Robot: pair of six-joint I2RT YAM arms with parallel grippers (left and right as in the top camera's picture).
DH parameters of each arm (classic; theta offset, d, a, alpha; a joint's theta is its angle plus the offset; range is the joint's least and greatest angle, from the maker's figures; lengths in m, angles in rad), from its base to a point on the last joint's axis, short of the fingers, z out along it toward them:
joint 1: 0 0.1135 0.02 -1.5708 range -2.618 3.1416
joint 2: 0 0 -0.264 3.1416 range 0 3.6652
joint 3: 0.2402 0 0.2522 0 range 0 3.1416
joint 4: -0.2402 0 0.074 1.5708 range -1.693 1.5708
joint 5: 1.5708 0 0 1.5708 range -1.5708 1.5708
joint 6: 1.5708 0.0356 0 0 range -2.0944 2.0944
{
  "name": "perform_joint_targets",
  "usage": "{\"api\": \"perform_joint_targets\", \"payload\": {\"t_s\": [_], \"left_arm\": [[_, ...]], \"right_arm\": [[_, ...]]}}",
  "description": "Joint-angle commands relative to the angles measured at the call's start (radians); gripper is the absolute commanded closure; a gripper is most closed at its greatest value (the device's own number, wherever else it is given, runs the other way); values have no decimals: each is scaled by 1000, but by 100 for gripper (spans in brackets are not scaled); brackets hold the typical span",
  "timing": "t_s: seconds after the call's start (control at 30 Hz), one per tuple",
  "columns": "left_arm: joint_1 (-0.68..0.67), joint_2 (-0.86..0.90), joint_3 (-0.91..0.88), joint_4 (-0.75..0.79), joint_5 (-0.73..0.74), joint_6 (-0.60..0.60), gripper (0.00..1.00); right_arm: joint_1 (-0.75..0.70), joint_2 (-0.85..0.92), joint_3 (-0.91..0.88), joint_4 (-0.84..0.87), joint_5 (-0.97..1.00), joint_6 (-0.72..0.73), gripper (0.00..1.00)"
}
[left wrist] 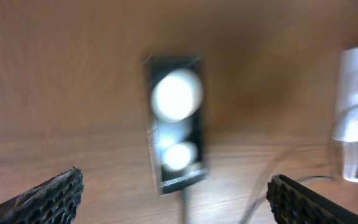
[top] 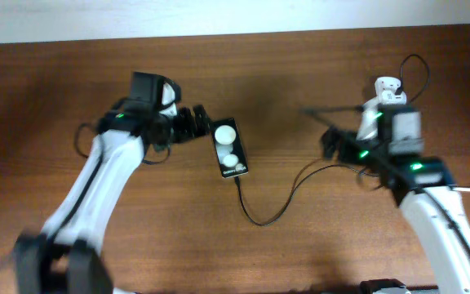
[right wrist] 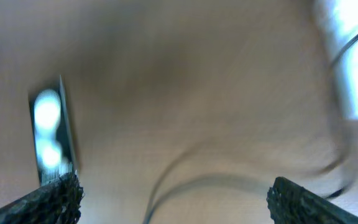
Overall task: Plug charger to phone and switch on socket
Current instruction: 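Move the right gripper to the orange switch on the power strip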
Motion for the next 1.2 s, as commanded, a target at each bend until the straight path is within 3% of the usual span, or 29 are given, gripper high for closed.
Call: {"api": "perform_joint_targets", "payload": {"t_s": [0.0, 0.17, 0.33, 0.37, 0.4, 0.43, 0.47, 0.5, 0.6, 0.7, 0.83, 0.97, 1.17], "left_arm": [[5, -212, 21, 23, -14, 32, 1], [5, -363, 21, 4, 43, 32, 1], [5, -397, 21, -69, 42, 45, 1], [5, -397, 21, -81, 42, 55, 1], [5, -397, 21, -87, 42, 55, 1], [5, -397, 21, -88, 39, 55, 1], [5, -397, 21, -88, 38, 55, 1], [5, -397, 21, -87, 38, 55, 1], [5, -397, 21, -85, 30, 54, 1], [5, -397, 21, -84, 29, 54, 1], [5, -397, 21, -85, 11, 55, 1], [5, -397, 21, -85, 11, 54, 1], [5, -397, 21, -85, 11, 54, 1]], "right_arm": [[-175, -22, 117, 42, 14, -33, 1], [-394, 51, 117, 278, 16, -33, 1], [-512, 322, 117, 423, 14, 76, 0], [-529, 394, 117, 463, 11, 102, 7], [-539, 463, 117, 514, 10, 118, 22], [-541, 512, 117, 558, 11, 118, 68], [-540, 563, 117, 623, 6, 118, 91], [-540, 584, 117, 656, -2, 117, 96], [-540, 656, 117, 748, -147, 118, 96], [-540, 693, 134, 737, -211, 123, 96], [-540, 726, 239, 578, -225, 140, 96], [-540, 827, 464, 320, -288, 136, 96], [-534, 924, 499, 288, -319, 136, 96]]}}
